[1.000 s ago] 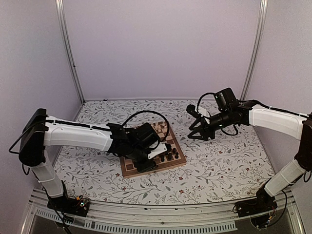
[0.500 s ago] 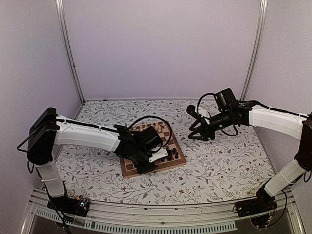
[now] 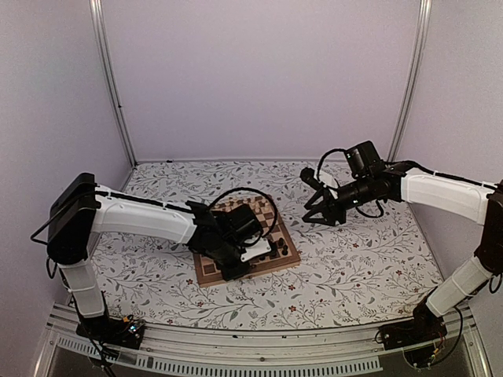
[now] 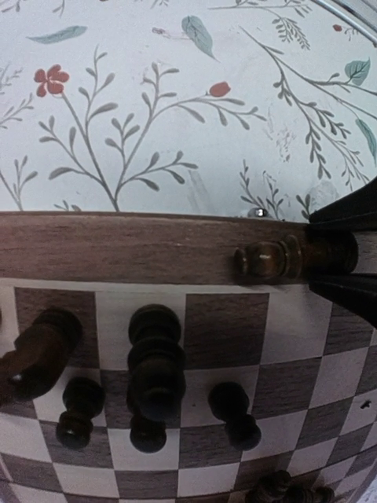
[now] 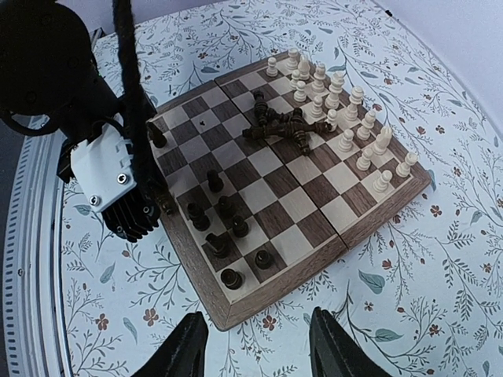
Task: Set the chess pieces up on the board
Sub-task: Pick up the chess piece from the chessboard, then place the chess piece on the chessboard.
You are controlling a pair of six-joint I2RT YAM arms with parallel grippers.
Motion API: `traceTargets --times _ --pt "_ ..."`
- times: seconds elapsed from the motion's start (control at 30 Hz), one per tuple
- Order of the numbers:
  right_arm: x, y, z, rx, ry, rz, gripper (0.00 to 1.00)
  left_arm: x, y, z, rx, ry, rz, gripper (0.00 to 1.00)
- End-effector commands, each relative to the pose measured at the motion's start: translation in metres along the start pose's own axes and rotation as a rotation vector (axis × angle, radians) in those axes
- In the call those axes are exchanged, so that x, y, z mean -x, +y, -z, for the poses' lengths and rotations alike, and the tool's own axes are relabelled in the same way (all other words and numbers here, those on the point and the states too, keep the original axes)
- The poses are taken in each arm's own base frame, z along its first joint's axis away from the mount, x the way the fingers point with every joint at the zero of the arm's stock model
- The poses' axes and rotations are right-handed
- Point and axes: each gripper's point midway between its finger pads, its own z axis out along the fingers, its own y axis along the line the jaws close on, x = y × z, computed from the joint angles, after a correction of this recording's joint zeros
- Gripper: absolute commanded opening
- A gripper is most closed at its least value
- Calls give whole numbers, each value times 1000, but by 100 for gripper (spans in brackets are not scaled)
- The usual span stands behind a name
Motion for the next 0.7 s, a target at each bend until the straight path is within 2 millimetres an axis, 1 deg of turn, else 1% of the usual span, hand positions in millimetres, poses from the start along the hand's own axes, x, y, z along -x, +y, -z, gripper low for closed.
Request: traceTargets --times 0.0,0.03,0.07,0.13,0.2,0.27,0.3,0.33,0.4,0.43,0.53,0.67 --pt "40 -13 9 -27 -76 -38 47 23 22 33 68 -154 68 9" --pt "51 -14 12 -22 -98 -56 47 33 31 48 111 -229 89 8" --pt "58 -16 13 -13 -109 -91 47 37 36 59 138 -290 111 7" --pt "77 -15 14 39 -138 -137 48 51 44 90 179 -451 158 7" --pt "92 -11 9 136 -159 -207 49 64 49 117 199 -602 202 8" --pt "104 -4 5 253 -178 -279 49 73 57 137 230 -718 249 8" --pt "105 0 -2 321 -175 -334 50 76 59 144 239 -762 265 8" --pt "110 3 -4 371 -179 -360 51 79 62 150 252 -800 279 8" --pt "111 9 -19 446 -157 -414 53 82 65 158 265 -861 300 9" --pt "114 13 -22 470 -152 -417 53 84 66 161 270 -884 305 9" --pt "118 25 -32 528 -143 -416 54 87 69 162 280 -910 311 8" --pt "121 41 -42 549 -122 -396 55 92 69 166 278 -954 313 9"
